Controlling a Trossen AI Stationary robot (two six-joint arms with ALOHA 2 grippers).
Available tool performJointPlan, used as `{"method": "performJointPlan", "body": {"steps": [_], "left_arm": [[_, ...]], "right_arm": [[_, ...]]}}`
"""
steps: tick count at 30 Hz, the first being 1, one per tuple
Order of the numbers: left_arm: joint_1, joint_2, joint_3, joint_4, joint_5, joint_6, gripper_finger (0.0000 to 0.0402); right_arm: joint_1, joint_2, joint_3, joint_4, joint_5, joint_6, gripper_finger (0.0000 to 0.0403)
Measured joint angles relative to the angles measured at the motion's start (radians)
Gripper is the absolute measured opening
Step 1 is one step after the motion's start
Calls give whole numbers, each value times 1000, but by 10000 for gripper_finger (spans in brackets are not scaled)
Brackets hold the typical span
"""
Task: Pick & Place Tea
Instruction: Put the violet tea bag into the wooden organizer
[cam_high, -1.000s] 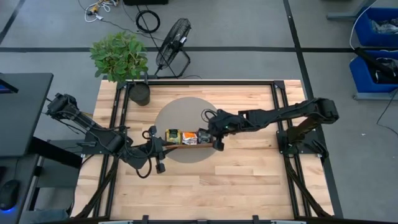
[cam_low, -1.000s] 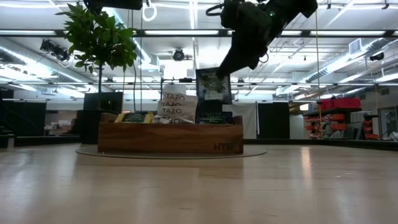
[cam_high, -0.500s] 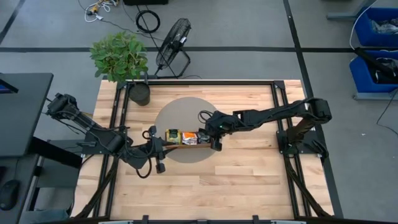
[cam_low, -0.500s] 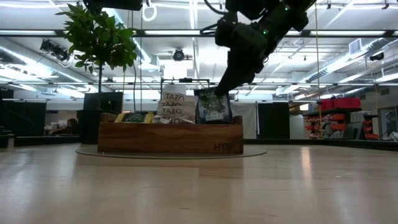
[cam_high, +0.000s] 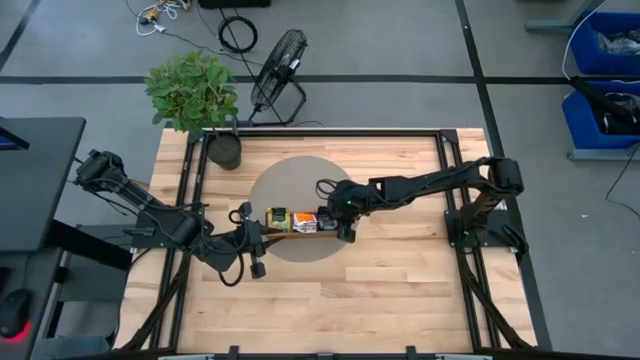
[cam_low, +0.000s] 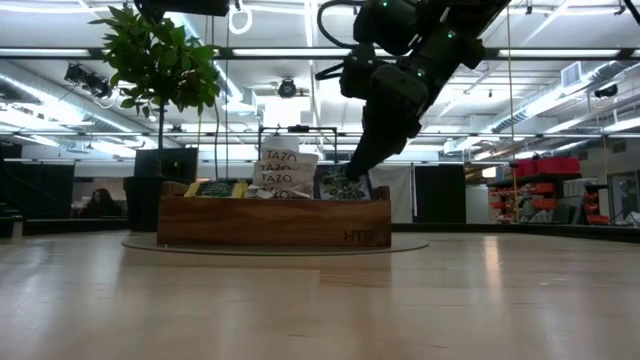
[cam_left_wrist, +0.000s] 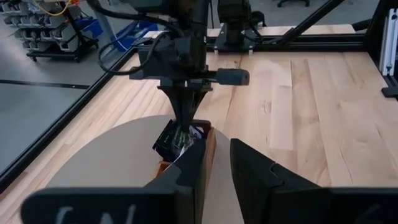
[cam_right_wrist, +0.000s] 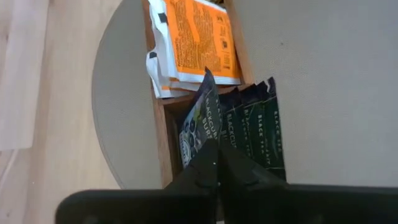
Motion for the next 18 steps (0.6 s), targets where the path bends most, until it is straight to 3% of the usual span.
{"method": "performJointPlan", "body": {"steps": [18], "left_arm": [[0, 0, 0, -4, 0, -2, 78]], "right_arm": [[1, -45, 0, -95, 0, 42, 121]]}}
